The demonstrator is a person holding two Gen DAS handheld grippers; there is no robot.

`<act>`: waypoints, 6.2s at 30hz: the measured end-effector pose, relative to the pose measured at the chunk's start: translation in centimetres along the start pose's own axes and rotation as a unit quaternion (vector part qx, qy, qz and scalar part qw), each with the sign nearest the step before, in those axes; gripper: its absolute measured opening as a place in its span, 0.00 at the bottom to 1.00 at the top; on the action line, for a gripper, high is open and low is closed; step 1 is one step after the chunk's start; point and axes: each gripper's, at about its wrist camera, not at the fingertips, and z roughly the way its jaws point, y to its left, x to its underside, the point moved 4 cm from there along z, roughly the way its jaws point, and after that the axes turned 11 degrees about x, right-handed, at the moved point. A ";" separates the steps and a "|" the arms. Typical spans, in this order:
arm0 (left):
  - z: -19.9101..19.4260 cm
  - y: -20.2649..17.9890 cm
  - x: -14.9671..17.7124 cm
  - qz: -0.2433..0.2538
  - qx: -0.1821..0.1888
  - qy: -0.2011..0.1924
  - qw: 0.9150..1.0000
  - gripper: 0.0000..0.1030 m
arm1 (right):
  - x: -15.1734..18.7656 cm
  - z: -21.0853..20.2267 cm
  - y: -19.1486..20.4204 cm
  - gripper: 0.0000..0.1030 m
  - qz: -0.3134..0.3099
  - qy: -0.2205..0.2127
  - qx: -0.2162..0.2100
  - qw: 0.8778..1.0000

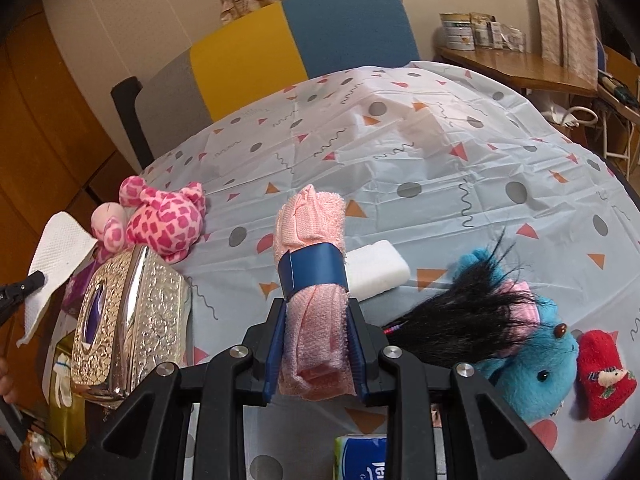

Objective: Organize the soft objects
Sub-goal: 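Pinch the white paper towel with the left gripper and lift it, then carry the paper towel over the gold tray with the left gripper while the right gripper carries the pink towel, then open the right gripper to drop the pink towel into the tray while the left gripper releases the paper towel, then move both tools away from the tray toward the blue Tempo tissue pack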

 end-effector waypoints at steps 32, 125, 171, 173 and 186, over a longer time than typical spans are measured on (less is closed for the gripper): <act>-11.2 9.8 14.8 -0.031 -0.074 -0.026 0.996 0.04 | 0.1 -0.1 6.2 0.27 -0.014 0.030 -0.027 0.999; -8.8 9.6 14.6 -0.050 -0.051 -0.017 0.997 0.59 | 12.9 -6.9 20.8 0.34 -0.149 0.022 -0.036 0.988; -9.0 -3.0 17.1 0.088 0.001 0.011 0.996 0.67 | 7.5 -7.8 -9.0 0.36 0.188 -0.010 0.142 0.972; -8.6 -3.8 17.2 0.097 0.006 0.014 0.995 0.67 | 7.6 -7.8 -9.2 0.36 0.196 -0.009 0.139 0.971; -6.0 -9.8 17.8 0.149 0.049 0.050 0.986 0.67 | 7.9 -8.1 -10.8 0.39 0.247 -0.010 0.121 0.961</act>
